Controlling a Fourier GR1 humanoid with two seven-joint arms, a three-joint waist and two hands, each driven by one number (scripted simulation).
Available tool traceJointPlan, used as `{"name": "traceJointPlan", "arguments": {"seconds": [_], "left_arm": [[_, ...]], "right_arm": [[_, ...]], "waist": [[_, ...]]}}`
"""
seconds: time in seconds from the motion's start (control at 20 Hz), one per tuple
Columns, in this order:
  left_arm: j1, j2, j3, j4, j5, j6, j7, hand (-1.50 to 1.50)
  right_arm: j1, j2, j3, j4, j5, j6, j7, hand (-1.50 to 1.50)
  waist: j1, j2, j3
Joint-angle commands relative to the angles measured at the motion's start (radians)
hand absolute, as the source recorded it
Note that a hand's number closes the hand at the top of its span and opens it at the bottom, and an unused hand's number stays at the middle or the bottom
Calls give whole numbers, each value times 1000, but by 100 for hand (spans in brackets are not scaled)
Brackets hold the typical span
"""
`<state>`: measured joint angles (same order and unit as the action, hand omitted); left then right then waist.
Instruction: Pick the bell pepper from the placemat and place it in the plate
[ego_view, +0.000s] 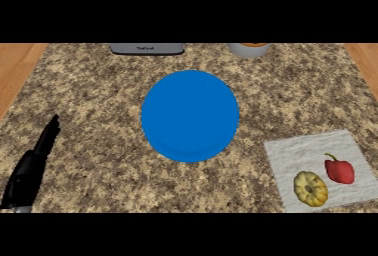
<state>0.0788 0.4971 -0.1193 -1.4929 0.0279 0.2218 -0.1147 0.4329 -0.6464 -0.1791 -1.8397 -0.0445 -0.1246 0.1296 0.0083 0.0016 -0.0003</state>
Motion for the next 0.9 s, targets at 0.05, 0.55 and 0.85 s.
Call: {"name": "traceJointPlan", "arguments": {"seconds": [0.05, 0.55, 0.85], "left_arm": [[-91, -8, 24, 38, 1, -15, 54, 0], [20, -59, 64, 53, -57, -58, -56, 0], [-33, -124, 80, 89, -110, -60, -44, 0]], "right_arm": [[-121, -105, 37, 137, 68, 105, 91, -150], [-253, 20, 76, 446, 200, 204, -111, -150], [-337, 66, 95, 448, 263, 276, -45, -150]], "waist": [[0, 3, 0], [-4, -1, 1], [-7, -1, 0]]}}
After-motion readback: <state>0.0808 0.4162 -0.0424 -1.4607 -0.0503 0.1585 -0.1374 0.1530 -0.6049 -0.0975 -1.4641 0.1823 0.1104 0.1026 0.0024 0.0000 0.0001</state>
